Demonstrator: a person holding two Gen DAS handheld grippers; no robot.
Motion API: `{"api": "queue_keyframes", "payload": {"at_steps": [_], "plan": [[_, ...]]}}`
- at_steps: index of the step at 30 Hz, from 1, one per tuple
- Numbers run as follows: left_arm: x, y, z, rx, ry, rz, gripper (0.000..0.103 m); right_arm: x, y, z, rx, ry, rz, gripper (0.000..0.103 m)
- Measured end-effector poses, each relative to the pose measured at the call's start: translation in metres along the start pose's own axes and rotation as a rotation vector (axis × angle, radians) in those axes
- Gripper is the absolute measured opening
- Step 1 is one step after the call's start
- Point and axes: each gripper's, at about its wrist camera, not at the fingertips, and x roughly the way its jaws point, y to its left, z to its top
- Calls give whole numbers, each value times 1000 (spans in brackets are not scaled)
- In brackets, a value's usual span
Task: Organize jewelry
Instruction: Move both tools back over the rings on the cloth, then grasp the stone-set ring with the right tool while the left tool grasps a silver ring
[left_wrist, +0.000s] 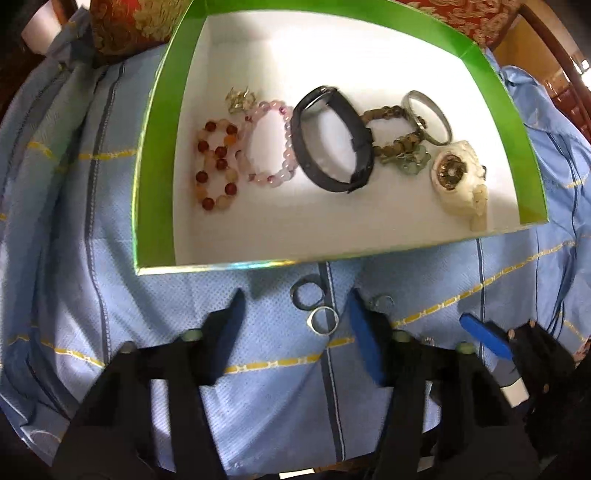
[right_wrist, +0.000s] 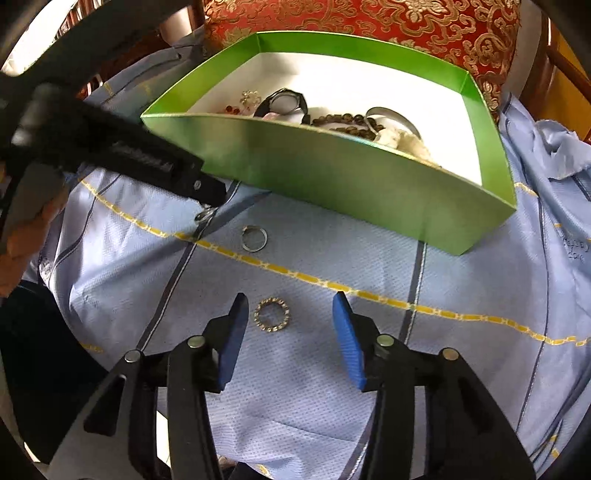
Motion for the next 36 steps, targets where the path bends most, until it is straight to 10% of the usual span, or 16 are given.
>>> {"api": "queue_keyframes", "payload": {"at_steps": [19,22,36], "plan": [[15,-17,9,53,-43,124,24,9,10,-14,-39,-2,-49,41],[15,-18,10,47,-40,110,22,8,11,-14,-43,-1,-28,24],[5,-18,-1,75,-44,66,22,0,-1,-23,6,5,-50,22]]}}
